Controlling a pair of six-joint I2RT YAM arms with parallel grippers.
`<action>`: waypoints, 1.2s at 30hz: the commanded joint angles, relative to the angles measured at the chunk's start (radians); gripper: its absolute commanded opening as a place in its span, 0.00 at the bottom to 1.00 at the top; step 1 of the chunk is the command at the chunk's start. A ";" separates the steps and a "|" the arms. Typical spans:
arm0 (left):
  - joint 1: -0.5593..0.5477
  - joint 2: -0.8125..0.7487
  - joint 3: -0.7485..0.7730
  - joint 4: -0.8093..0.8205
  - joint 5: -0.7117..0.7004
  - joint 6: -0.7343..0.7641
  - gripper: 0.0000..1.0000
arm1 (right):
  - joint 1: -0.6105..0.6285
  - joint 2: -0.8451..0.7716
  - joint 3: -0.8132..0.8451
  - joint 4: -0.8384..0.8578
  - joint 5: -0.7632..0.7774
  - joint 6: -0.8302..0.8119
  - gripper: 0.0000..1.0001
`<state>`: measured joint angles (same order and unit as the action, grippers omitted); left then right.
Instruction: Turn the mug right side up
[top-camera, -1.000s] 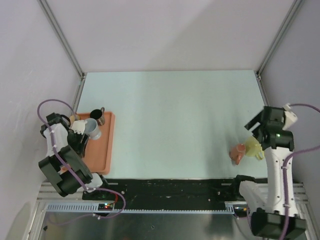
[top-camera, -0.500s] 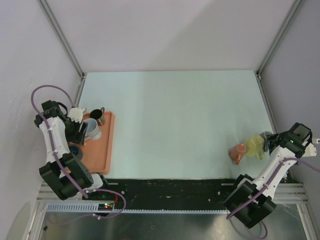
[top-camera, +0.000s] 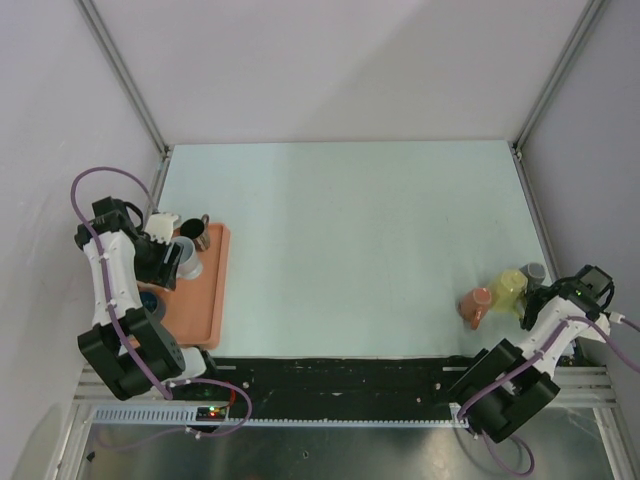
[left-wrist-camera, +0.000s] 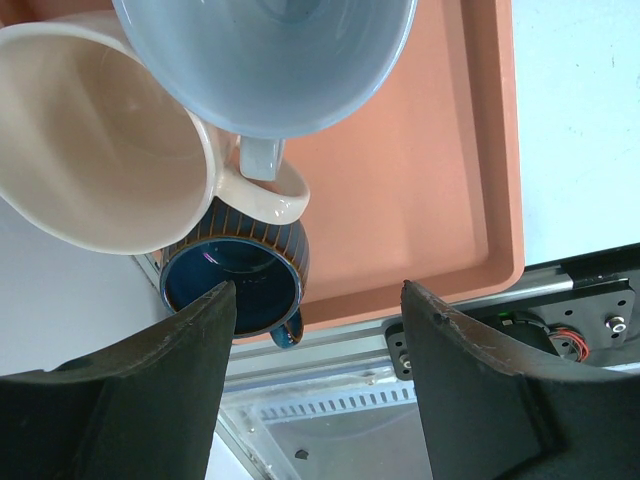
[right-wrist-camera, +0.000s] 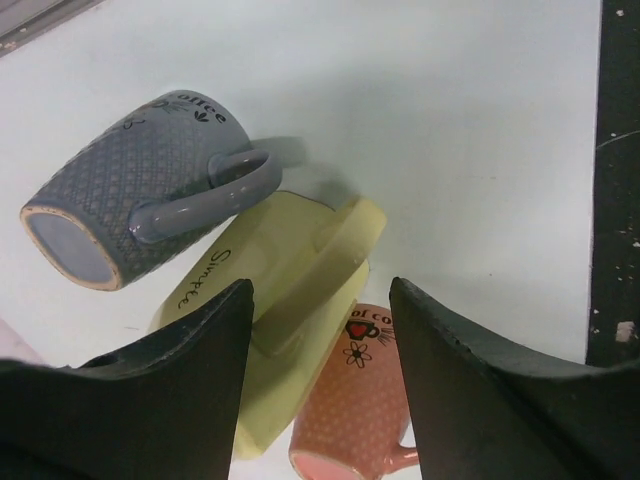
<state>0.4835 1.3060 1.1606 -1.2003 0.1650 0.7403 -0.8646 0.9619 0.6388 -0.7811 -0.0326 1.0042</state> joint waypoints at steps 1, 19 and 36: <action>-0.006 -0.034 0.015 -0.011 0.028 -0.010 0.71 | 0.045 0.032 -0.017 0.081 -0.029 0.067 0.62; -0.007 -0.038 0.025 -0.012 0.026 -0.004 0.70 | 0.530 0.367 0.048 0.384 -0.103 -0.027 0.54; -0.007 -0.025 0.026 -0.012 0.020 0.000 0.70 | 0.922 0.701 0.339 0.343 -0.112 -0.138 0.42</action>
<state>0.4828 1.2980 1.1603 -1.2007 0.1699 0.7406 0.0406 1.6226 0.9371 -0.4145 -0.1223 0.8875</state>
